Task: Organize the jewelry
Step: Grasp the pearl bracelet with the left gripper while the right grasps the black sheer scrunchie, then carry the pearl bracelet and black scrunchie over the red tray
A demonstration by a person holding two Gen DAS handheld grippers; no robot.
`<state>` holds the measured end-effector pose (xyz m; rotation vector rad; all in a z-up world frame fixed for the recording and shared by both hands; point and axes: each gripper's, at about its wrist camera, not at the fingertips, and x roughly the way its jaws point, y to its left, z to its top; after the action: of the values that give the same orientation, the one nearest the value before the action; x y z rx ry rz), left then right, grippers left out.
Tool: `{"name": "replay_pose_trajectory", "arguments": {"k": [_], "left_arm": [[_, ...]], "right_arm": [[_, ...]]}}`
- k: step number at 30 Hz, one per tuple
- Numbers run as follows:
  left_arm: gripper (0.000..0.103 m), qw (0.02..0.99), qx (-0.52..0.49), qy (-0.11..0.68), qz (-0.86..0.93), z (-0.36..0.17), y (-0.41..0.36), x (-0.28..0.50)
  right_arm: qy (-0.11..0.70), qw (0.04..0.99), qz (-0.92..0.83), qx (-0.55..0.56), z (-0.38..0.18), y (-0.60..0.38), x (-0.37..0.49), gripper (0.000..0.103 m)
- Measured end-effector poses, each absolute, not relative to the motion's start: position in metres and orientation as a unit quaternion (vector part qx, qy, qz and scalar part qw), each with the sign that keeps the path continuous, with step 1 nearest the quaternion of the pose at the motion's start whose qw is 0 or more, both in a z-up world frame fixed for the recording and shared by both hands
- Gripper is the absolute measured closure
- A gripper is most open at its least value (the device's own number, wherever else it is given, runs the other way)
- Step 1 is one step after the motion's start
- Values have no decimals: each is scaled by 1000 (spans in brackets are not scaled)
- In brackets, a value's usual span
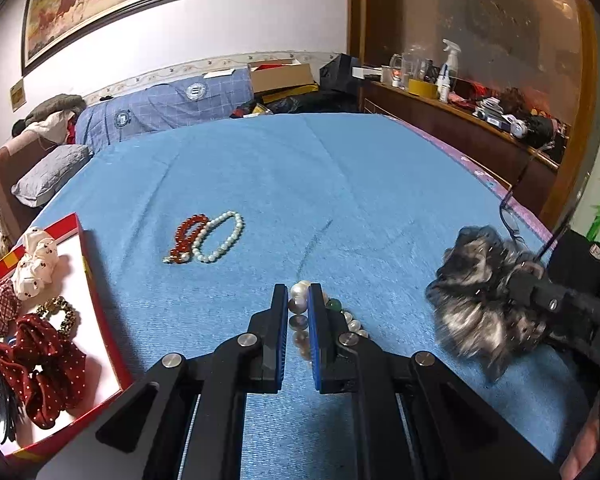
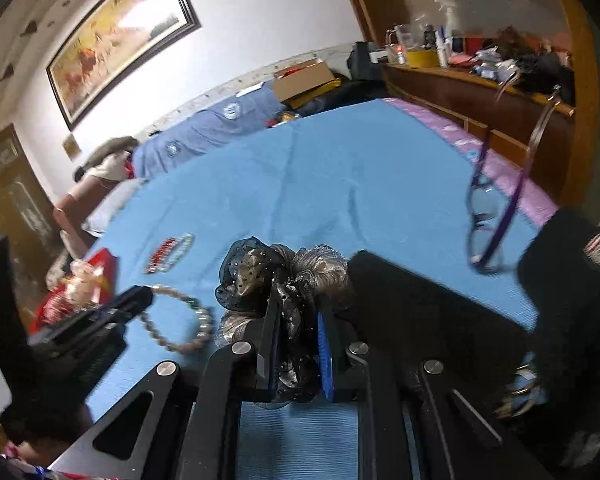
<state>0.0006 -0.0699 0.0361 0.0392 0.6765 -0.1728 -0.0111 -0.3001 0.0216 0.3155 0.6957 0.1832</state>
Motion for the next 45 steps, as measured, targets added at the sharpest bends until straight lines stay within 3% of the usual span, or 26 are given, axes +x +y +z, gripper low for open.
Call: {"name": "replay_pose_trajectory", "arguments": {"k": [16,45], "left_arm": [[94,939,15,335,-72,34,-67,3],[94,948,21,314,-47,51,-48,-33]], "right_arm": [[319,910,131,230,3,-297,-15,87],[294,914,147,238,5,-302,-20,86]]}}
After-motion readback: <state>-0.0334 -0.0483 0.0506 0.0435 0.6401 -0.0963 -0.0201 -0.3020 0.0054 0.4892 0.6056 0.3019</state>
